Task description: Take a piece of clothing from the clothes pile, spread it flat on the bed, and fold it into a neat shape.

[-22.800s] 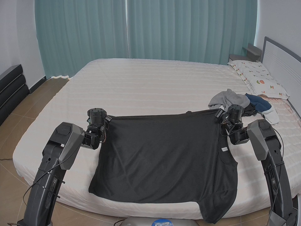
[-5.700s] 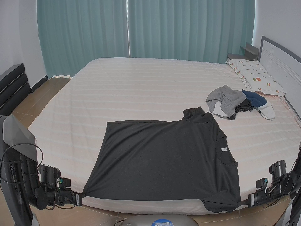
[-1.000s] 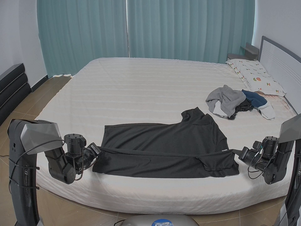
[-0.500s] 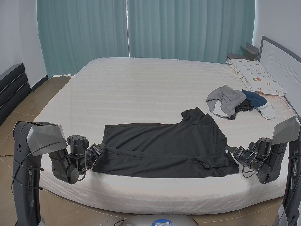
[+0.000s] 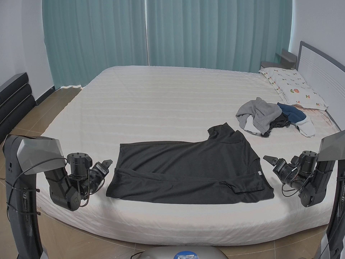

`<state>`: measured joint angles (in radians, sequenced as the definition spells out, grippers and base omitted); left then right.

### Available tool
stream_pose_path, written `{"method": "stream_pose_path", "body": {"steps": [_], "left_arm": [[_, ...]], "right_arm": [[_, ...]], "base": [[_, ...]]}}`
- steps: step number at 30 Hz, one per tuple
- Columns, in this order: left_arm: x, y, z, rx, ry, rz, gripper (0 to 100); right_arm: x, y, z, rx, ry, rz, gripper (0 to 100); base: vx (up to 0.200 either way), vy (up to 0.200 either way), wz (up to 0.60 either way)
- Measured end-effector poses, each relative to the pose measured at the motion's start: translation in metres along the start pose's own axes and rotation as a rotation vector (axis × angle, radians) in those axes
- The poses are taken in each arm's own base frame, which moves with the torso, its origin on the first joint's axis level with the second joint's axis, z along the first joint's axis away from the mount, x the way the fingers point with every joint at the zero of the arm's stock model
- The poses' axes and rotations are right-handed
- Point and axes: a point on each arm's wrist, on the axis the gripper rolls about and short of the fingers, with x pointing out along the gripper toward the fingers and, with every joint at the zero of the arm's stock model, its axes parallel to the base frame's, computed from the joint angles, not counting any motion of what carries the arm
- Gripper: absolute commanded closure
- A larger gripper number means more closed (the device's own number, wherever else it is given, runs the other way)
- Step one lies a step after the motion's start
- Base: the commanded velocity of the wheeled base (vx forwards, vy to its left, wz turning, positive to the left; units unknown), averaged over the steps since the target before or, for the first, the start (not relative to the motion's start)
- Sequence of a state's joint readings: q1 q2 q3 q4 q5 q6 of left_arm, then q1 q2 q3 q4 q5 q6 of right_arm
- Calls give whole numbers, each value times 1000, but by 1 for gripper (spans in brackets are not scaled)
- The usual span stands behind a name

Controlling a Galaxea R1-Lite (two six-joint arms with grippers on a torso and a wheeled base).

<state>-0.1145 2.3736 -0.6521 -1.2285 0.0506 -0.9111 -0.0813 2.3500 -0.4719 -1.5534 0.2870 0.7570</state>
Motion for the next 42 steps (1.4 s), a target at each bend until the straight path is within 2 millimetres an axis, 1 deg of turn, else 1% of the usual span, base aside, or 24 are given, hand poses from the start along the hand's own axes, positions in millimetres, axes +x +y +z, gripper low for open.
{"method": "stream_pose_path", "body": {"steps": [3, 6, 11, 16, 20, 29, 42], "left_arm": [[-14, 0, 4, -43, -2, 2, 0], [-21, -2, 8, -92, -4, -9, 0], [-26, -5, 10, -115, 1, -26, 0], [-28, -8, 10, -122, 1, -37, 0], [-29, -7, 11, -132, 0, -37, 0], [-29, -8, 4, -123, 21, -34, 0], [-28, -7, -1, -114, 35, -29, 0]], "right_arm": [[-7, 7, 3, -6, -7, 8, 0], [-16, 9, 1, -1, 6, 0, 0], [-32, 6, -9, 70, 55, -38, 0], [-39, 8, -10, 94, 66, -42, 0], [-43, 8, -12, 96, 76, -48, 0], [-46, 6, -15, 100, 89, -63, 0], [-46, 6, -18, 100, 99, -65, 0]], "base": [[0, 0, 0], [0, 0, 0], [0, 0, 0], [0, 0, 0], [150, -150, 0], [200, 0, 0], [0, 0, 0]]}}
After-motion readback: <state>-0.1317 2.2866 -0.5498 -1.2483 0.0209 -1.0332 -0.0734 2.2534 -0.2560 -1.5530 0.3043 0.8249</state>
